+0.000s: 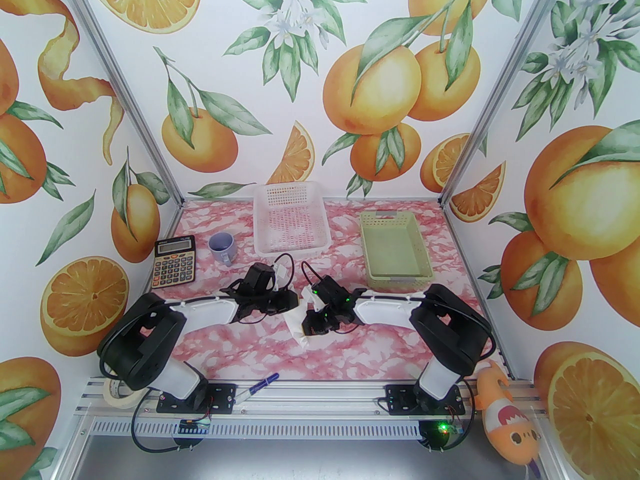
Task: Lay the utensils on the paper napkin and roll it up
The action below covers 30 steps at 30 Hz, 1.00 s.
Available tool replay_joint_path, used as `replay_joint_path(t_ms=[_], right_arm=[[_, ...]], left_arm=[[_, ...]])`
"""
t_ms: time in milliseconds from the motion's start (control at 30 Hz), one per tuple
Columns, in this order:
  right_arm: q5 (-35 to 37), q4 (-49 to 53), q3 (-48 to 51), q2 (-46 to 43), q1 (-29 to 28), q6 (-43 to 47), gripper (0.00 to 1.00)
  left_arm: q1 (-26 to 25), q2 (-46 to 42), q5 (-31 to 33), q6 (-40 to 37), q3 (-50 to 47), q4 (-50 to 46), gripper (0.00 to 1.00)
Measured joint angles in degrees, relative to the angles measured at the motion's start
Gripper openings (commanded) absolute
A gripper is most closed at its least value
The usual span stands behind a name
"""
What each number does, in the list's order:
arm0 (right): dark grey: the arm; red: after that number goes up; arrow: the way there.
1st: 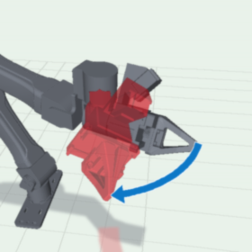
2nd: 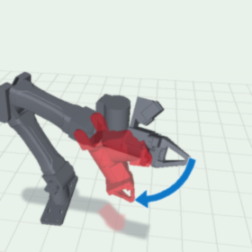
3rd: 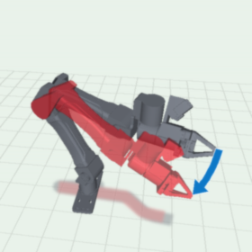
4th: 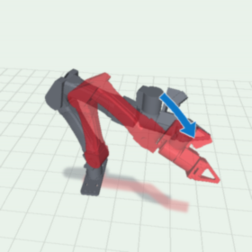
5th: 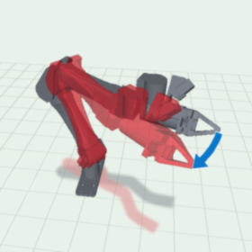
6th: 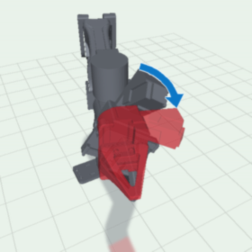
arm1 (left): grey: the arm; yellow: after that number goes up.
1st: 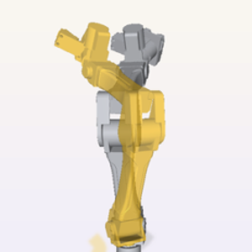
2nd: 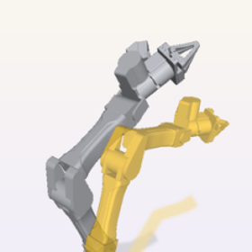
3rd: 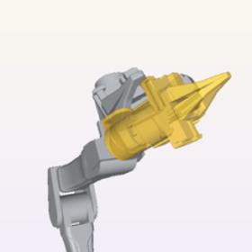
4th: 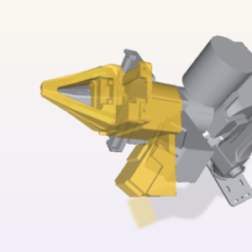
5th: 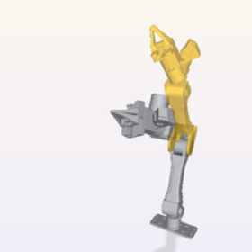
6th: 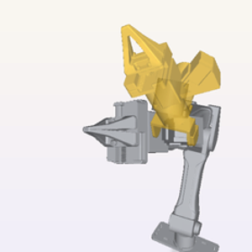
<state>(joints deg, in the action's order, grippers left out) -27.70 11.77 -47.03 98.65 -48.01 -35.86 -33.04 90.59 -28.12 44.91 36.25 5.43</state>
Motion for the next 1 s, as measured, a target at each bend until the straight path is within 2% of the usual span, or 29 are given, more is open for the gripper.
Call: replay_joint_path(t_ms=[267,367,600,900,1000], right_arm=[[-0.17,0.02,0.0,0.0,0.0,0.63,0.03],[-0.17,0.02,0.0,0.0,0.0,0.83,0.08],[0.59,1.46,0.0,-0.76,-0.09,1.18,0.28],[1.88,7.61,0.0,-9.27,0.02,1.22,0.38],[1.81,7.85,0.0,-11.93,0.02,1.01,0.37]], left_arm=[[0.0,4.28,-0.74,-1.4,2.21,0.85,0.18],[0.0,4.72,-0.9,-1.81,2.36,0.85,0.17],[0.0,5.97,-1.22,-2.03,2.62,1.95,0.16],[0.0,6.99,-1.95,-2.03,2.64,3.91,0.16],[-0.02,6.99,-1.92,-2.08,2.64,3.91,0.16]])
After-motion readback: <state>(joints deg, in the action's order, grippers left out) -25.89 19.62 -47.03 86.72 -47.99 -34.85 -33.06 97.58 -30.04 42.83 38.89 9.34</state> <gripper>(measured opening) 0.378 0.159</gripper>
